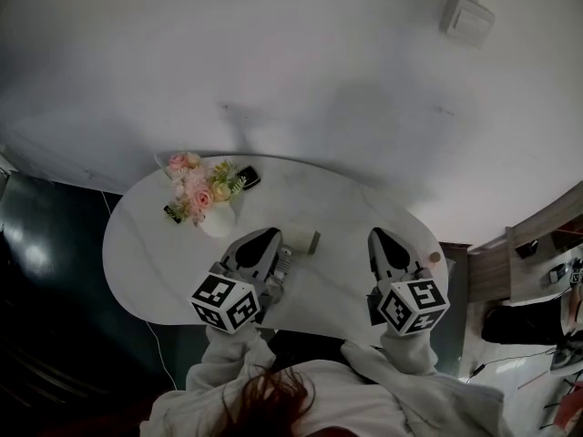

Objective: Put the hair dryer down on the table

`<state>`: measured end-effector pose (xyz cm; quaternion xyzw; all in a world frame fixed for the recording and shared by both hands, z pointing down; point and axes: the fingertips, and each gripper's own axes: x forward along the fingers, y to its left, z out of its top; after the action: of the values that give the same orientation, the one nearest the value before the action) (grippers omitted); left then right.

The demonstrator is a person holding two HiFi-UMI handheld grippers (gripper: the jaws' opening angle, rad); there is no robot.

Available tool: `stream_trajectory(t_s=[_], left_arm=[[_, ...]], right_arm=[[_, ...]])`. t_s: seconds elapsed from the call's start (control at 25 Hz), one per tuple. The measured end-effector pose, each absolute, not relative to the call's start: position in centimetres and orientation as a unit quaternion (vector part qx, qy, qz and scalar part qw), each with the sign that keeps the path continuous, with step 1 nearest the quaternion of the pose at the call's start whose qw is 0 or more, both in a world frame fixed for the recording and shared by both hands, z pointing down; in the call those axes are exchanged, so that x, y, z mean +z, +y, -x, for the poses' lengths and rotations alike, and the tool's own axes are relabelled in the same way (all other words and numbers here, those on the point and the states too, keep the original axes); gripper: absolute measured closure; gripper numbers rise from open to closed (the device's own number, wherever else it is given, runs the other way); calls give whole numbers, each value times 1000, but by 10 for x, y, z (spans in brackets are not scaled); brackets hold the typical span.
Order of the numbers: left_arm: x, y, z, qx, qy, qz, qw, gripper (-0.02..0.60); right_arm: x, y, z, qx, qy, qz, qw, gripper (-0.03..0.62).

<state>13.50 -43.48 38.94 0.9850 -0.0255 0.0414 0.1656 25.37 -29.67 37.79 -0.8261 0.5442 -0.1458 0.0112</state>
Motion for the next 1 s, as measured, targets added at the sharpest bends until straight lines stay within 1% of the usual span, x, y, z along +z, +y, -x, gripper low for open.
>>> stream_trajectory(t_s=[0.24, 1.0], left_arm=[[396, -440, -138, 57, -54, -987, 137, 554], [416, -437, -139, 82, -71, -984, 144, 554]], right_arm=[[379, -296, -257, -136, 537, 832, 2, 546], [394, -288, -259, -151, 529, 835, 7, 546]])
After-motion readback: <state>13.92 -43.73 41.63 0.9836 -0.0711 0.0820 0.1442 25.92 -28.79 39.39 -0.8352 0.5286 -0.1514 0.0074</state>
